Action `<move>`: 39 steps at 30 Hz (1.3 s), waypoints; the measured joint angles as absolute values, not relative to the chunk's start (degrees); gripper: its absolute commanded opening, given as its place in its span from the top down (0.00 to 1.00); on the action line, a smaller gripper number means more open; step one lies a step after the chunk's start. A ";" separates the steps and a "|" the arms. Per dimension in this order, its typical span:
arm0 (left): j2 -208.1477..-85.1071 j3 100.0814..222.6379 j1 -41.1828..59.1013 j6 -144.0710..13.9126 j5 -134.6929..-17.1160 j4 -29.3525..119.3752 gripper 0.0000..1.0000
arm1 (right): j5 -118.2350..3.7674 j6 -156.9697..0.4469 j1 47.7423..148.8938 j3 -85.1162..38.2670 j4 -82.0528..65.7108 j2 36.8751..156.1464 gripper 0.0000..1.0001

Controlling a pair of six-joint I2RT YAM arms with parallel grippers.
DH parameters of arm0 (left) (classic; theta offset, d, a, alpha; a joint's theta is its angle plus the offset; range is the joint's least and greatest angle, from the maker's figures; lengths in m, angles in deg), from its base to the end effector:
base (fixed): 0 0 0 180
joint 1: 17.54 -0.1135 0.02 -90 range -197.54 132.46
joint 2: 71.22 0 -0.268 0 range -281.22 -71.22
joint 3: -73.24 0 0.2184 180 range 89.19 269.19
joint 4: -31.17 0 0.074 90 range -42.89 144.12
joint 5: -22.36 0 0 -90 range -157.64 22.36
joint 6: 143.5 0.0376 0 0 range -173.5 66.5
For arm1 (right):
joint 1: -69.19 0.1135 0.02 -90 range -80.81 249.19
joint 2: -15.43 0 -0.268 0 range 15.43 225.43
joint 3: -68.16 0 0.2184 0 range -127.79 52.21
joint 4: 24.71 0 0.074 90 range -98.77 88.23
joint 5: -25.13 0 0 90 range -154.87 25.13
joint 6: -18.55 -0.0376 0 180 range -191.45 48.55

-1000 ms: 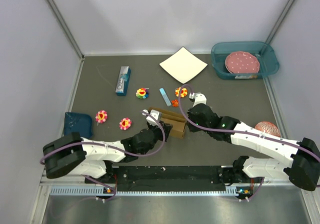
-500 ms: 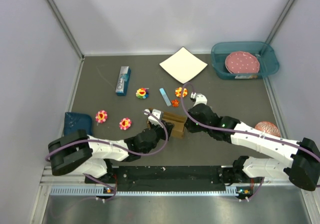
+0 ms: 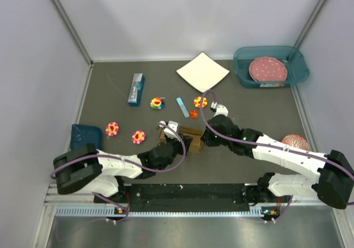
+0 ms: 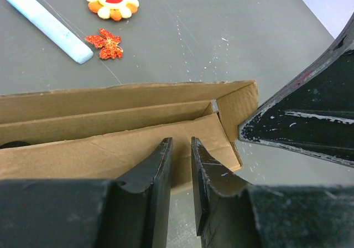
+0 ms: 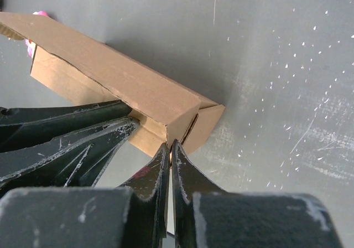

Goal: Fold the paper box

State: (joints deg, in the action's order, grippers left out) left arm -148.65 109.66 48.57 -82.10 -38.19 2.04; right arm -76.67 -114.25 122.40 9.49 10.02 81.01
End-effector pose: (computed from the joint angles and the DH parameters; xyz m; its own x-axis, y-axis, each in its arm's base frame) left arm 0.1104 -0.2037 0.2098 -0.3610 -0.2141 -0.9076 0.4880 0.7860 -0.3796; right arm 0.1312 0.1626 0.2576 -0.7624 0.0910 -0.6407 -0.2377 0.8815 0.4081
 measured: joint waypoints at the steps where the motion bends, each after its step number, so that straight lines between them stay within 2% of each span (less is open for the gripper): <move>1: -148.65 109.66 48.57 -82.12 -38.19 2.04 0.75 | -76.56 -114.63 122.40 9.58 9.93 81.16 1.00; 14: -149.39 109.66 48.57 -82.34 -38.23 0.94 0.75 | -75.05 -115.57 122.40 12.07 7.62 81.67 1.00; 20: -147.40 109.66 48.57 -82.43 -38.54 3.22 0.70 | -74.90 -115.48 122.40 12.40 6.76 81.67 1.00; 33: -126.57 109.66 48.59 -81.79 -42.52 18.23 0.62 | -75.33 -115.13 122.40 12.40 6.59 81.91 1.00; 39: -114.47 109.46 48.59 -81.33 -36.64 28.98 0.56 | -75.36 -115.02 122.42 12.40 6.52 81.97 1.00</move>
State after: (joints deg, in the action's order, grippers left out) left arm -114.47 109.46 48.59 -81.33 -36.64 28.98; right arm -75.36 -115.02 122.42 12.40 6.52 81.97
